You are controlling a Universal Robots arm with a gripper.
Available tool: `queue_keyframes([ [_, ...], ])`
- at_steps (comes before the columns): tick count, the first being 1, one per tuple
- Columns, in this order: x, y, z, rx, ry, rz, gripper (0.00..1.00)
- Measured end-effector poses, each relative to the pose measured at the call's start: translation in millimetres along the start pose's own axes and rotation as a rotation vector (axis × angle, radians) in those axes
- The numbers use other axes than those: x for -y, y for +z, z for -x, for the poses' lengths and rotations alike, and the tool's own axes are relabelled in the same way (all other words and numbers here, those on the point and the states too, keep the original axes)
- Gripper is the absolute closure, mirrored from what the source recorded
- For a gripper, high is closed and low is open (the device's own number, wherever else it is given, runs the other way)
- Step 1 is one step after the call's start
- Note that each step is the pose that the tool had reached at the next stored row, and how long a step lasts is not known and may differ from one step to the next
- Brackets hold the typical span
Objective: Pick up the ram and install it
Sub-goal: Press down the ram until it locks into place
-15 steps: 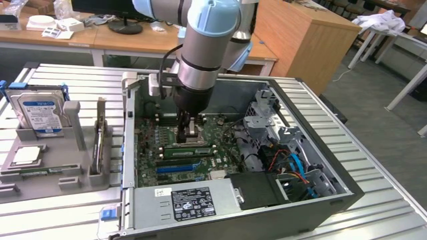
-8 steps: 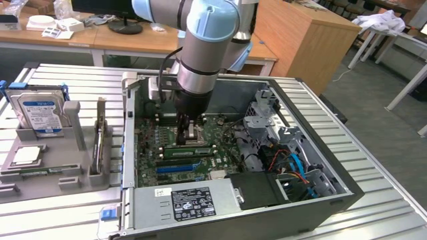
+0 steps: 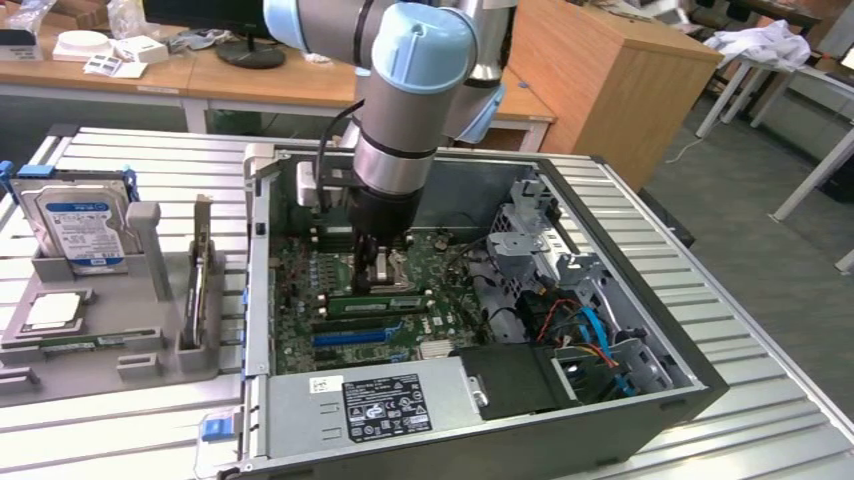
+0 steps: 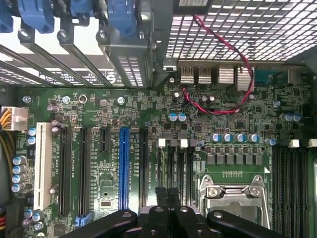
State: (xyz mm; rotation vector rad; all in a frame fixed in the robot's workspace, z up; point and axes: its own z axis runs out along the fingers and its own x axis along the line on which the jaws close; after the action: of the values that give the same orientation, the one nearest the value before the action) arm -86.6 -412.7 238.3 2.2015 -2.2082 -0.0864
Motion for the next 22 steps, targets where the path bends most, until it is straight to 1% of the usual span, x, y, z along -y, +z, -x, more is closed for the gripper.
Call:
queue_keyframes([
  [2,0.1,1.6,0.0,0.0001,0.000,0.0001,0.89],
  [6,0.1,1.7,0.0,-0.0001,0.000,0.0001,0.89],
  [14,0.5,8.0,-0.2,0.0002,0.000,0.0000,0.89],
  [19,0.4,8.4,-0.2,0.0000,0.000,0.0001,0.89],
  [22,0.6,10.6,-0.3,0.0005,0.000,-0.0001,0.89],
])
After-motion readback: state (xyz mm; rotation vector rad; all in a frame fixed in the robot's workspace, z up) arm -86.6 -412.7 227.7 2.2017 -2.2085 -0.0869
